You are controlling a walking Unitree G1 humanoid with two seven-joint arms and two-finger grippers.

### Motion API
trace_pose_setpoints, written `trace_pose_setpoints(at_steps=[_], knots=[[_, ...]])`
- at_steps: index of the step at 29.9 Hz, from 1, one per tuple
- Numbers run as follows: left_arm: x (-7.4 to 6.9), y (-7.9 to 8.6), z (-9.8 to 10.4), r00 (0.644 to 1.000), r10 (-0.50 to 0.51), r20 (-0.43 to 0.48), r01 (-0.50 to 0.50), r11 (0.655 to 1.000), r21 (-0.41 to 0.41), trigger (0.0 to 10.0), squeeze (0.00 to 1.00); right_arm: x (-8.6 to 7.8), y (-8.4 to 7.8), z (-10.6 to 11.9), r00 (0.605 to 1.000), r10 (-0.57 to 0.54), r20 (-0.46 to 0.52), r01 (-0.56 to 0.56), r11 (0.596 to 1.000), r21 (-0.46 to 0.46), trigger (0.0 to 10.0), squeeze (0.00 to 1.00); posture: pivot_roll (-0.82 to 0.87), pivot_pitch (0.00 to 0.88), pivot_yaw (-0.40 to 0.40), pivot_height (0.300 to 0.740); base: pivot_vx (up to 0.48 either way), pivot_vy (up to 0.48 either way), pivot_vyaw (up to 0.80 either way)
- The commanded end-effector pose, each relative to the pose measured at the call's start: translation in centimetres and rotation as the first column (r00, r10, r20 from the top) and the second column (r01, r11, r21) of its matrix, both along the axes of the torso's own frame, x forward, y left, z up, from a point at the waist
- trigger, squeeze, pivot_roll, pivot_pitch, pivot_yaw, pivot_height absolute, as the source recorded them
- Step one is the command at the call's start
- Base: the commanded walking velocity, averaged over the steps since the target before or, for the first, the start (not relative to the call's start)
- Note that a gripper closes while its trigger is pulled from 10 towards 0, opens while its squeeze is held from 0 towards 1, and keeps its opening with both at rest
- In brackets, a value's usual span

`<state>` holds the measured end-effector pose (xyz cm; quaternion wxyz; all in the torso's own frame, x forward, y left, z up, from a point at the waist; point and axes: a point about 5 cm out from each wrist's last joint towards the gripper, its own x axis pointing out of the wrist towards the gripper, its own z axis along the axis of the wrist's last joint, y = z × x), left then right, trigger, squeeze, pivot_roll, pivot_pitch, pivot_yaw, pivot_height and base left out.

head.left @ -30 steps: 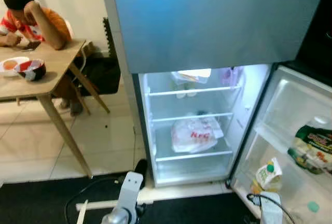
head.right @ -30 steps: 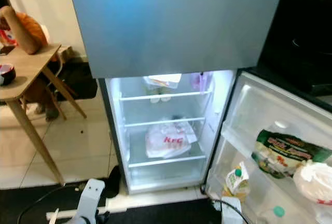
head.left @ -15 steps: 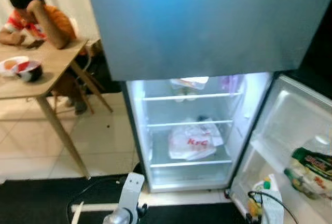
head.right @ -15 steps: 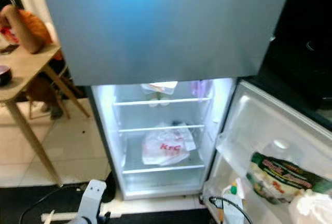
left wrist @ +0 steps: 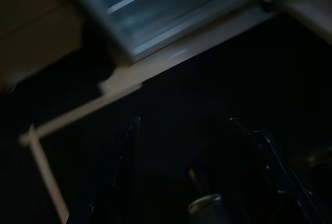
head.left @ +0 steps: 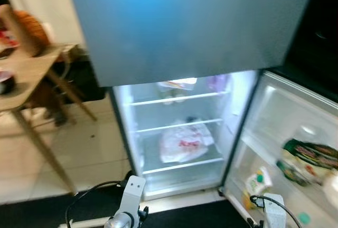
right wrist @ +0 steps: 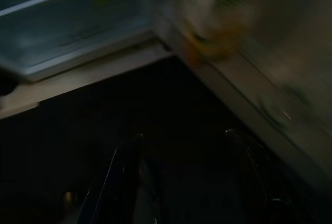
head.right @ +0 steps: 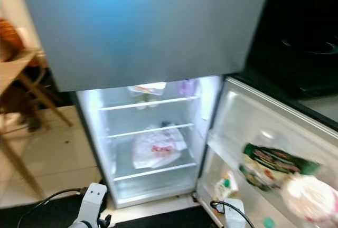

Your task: Restocking fridge

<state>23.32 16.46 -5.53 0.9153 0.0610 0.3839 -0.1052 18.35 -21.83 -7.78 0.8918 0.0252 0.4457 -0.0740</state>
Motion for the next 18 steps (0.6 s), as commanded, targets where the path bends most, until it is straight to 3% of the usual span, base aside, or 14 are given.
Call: trace_pose_setpoints(at_steps=[1, 18], knots=[[0.00, 0.18, -0.01, 1.000, -0.014, 0.000, 0.014, 1.000, 0.021, 10.0, 0.00, -0.22, -0.16, -0.08, 1.000, -0.012, -0.003, 0.012, 1.000, 0.002, 10.0, 0.00, -0.09, 0.001, 0.021, 0.740, 0.000, 0.000, -0.80], [0.39, -0.06, 0.28, 0.999, -0.026, 0.023, 0.025, 1.000, 0.008, 10.0, 0.00, -0.24, -0.33, -0.04, 0.999, -0.035, 0.007, 0.035, 0.999, -0.002, 10.0, 0.00, -0.09, 0.000, 0.026, 0.740, 0.000, 0.000, -0.80]])
